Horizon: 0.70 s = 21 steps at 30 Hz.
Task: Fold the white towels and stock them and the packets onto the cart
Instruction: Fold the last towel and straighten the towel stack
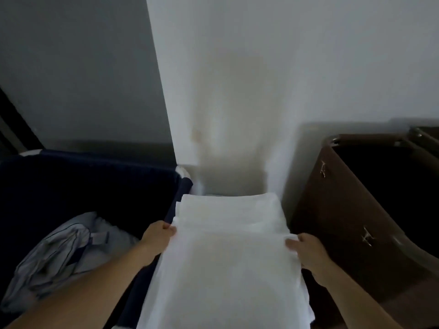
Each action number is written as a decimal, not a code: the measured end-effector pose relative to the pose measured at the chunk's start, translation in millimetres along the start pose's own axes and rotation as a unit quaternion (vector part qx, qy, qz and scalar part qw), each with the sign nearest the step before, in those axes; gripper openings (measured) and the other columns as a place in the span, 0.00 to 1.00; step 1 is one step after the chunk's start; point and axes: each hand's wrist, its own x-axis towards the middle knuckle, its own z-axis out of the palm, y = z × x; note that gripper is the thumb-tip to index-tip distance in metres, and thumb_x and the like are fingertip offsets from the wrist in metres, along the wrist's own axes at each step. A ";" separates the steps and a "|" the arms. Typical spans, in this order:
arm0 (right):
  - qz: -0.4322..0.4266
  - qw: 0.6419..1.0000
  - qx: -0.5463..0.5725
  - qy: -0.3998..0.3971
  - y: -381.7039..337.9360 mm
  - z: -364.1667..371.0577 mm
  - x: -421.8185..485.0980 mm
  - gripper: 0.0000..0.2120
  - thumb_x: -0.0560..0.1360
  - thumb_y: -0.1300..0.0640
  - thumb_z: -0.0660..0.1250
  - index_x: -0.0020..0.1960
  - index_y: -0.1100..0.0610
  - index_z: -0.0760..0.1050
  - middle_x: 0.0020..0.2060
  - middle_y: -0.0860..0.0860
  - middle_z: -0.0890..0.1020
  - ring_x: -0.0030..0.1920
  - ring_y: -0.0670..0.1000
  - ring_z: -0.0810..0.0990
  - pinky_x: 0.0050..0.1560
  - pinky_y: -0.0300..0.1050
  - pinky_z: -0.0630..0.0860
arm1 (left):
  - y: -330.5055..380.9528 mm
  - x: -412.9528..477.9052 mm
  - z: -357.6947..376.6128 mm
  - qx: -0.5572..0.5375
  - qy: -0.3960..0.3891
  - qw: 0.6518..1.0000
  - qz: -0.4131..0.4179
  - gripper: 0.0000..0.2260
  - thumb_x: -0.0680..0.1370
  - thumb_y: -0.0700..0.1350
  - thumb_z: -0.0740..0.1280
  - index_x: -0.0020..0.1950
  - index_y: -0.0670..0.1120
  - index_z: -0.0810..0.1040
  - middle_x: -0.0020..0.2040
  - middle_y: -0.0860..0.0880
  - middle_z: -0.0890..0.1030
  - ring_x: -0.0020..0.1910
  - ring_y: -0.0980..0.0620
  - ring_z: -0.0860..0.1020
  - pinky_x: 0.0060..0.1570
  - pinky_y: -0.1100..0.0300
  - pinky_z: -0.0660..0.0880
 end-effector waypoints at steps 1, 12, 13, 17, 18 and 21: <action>0.010 1.000 -0.006 0.003 6.2 5.5 11.0 0.03 0.78 0.60 0.68 0.49 0.59 0.76 0.47 0.59 0.82 0.47 0.61 0.82 0.53 0.60 0.80 | -3.4 11.0 12.1 0.016 -0.002 1.000 -0.014 0.07 0.82 0.43 0.64 0.51 0.39 0.76 0.44 0.44 0.78 0.39 0.49 0.76 0.34 0.58 0.71; -0.033 0.995 -0.010 0.089 2.1 9.8 40.3 0.06 0.77 0.61 0.69 0.52 0.53 0.75 0.44 0.48 0.79 0.45 0.52 0.78 0.49 0.51 0.76 | -0.5 34.3 46.6 0.003 0.106 0.992 0.074 0.03 0.84 0.45 0.59 0.55 0.47 0.70 0.44 0.53 0.74 0.43 0.51 0.75 0.44 0.54 0.70; -0.038 0.994 -0.002 0.103 -2.6 9.0 42.5 0.07 0.77 0.61 0.69 0.53 0.53 0.75 0.44 0.47 0.79 0.46 0.52 0.78 0.49 0.50 0.75 | 3.5 37.0 44.3 -0.008 0.112 0.990 0.084 0.03 0.84 0.45 0.59 0.56 0.47 0.70 0.45 0.53 0.75 0.43 0.54 0.74 0.43 0.55 0.70; -0.034 0.993 -0.012 0.117 -15.3 20.6 57.9 0.06 0.77 0.60 0.69 0.53 0.55 0.76 0.46 0.52 0.80 0.45 0.53 0.79 0.47 0.48 0.76 | -0.6 60.9 44.8 0.016 0.084 0.995 0.059 0.06 0.83 0.45 0.59 0.57 0.44 0.71 0.48 0.48 0.76 0.47 0.47 0.76 0.47 0.53 0.71; -0.026 0.993 -0.020 0.117 -15.0 25.6 62.0 0.07 0.77 0.60 0.69 0.54 0.57 0.77 0.47 0.53 0.80 0.47 0.54 0.79 0.49 0.50 0.77 | -4.6 67.2 48.5 0.030 0.072 0.996 0.042 0.07 0.83 0.44 0.60 0.58 0.43 0.72 0.49 0.47 0.76 0.50 0.44 0.76 0.49 0.52 0.71; -0.031 0.986 -0.026 0.161 -16.3 31.1 73.9 0.09 0.76 0.60 0.70 0.56 0.59 0.79 0.49 0.55 0.82 0.50 0.56 0.80 0.55 0.53 0.78 | -5.8 81.9 57.5 0.025 0.073 0.996 0.034 0.10 0.83 0.44 0.61 0.61 0.40 0.72 0.52 0.46 0.76 0.52 0.45 0.75 0.53 0.53 0.70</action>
